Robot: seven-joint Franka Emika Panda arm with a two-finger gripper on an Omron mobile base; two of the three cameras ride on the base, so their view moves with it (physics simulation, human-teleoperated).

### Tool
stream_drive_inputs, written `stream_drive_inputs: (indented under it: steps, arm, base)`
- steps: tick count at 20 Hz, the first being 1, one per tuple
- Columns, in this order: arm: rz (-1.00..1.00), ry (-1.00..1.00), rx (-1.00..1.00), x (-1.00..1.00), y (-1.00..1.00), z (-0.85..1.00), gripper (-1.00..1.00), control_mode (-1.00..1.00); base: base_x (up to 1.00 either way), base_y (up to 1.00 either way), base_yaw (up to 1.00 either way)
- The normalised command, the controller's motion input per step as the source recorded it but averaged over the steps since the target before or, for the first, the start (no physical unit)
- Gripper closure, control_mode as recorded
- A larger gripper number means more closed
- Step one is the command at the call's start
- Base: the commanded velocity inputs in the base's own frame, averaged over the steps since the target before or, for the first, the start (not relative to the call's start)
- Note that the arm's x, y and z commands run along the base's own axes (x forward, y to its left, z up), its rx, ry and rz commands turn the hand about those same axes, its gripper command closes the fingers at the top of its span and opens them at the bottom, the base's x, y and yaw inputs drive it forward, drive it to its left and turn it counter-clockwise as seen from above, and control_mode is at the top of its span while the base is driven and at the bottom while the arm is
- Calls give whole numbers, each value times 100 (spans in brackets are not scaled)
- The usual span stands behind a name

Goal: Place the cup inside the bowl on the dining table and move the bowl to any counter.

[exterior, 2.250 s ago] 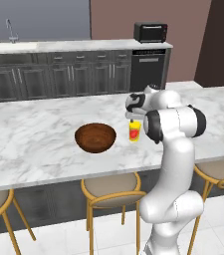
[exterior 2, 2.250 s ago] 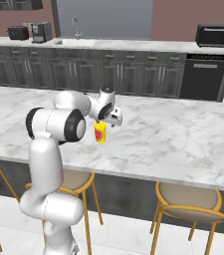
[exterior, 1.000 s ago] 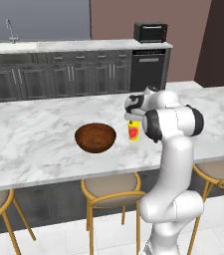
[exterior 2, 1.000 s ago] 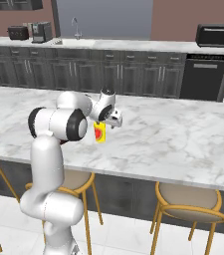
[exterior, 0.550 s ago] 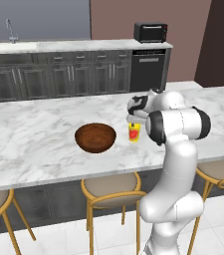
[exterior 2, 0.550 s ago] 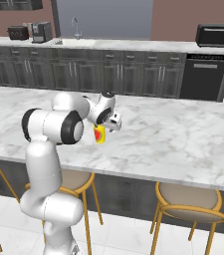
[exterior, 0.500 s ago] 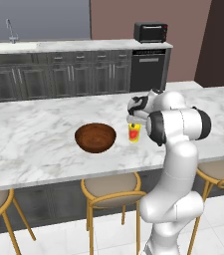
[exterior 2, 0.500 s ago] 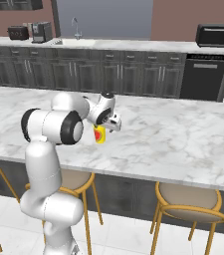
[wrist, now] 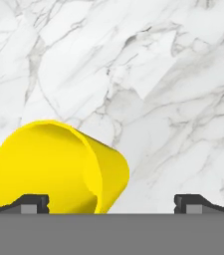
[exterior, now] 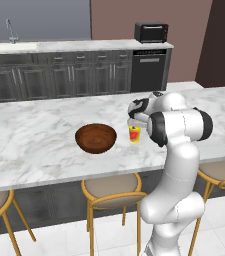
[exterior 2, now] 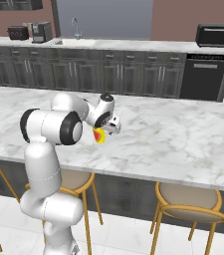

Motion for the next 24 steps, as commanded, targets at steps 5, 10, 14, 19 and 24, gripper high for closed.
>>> stream_drive_inputs:
  steps: [5, 10, 14, 19, 24]
  arm:
    - [0, 0, 0, 0, 0, -12, -100, -100]
    - [0, 0, 0, 0, 0, -2, -100, -100]
    - [0, 0, 0, 0, 0, 0, -100, -100]
    - [0, 0, 0, 0, 0, 0, -100, -100]
    - [0, 0, 0, 0, 0, -3, 100, -100]
  base:
    - [0, 0, 0]
    - [0, 0, 0]
    - [0, 0, 0]
    - [0, 0, 0]
    - [0, 0, 0]
